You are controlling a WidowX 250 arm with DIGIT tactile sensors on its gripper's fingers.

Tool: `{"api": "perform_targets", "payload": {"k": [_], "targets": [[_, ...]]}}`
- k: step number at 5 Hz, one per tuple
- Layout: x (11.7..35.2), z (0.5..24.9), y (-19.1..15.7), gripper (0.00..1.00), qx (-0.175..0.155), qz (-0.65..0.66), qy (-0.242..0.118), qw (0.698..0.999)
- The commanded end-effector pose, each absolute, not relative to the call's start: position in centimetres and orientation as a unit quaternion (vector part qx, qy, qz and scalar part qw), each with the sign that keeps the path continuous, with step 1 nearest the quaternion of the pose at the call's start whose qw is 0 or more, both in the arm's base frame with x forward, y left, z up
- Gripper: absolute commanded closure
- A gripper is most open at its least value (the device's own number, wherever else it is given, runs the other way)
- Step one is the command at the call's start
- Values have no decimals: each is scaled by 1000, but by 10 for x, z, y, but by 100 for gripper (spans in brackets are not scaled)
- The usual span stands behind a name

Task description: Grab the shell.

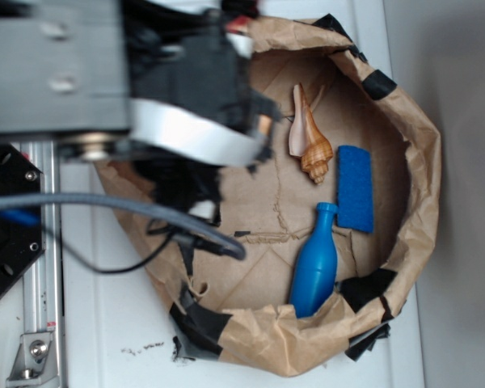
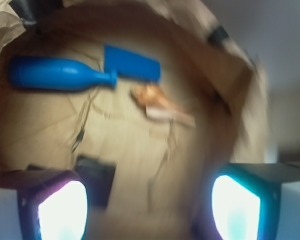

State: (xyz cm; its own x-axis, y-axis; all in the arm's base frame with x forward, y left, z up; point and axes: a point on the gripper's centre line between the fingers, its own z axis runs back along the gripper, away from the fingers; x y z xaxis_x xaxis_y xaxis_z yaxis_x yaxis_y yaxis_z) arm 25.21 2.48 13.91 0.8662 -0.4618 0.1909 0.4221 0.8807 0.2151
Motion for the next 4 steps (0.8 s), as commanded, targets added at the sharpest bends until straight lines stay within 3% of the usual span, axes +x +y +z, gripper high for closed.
{"api": "perform_targets", "payload": {"k": [1,2,3,4], "targets": [[298,62,17,0,81,-338,-109,931],[309,23,21,0,83,-350,-68,931],[317,15,38,0,80,-339,-60,935],[317,27,42,100,71,-320,-64,943]]}}
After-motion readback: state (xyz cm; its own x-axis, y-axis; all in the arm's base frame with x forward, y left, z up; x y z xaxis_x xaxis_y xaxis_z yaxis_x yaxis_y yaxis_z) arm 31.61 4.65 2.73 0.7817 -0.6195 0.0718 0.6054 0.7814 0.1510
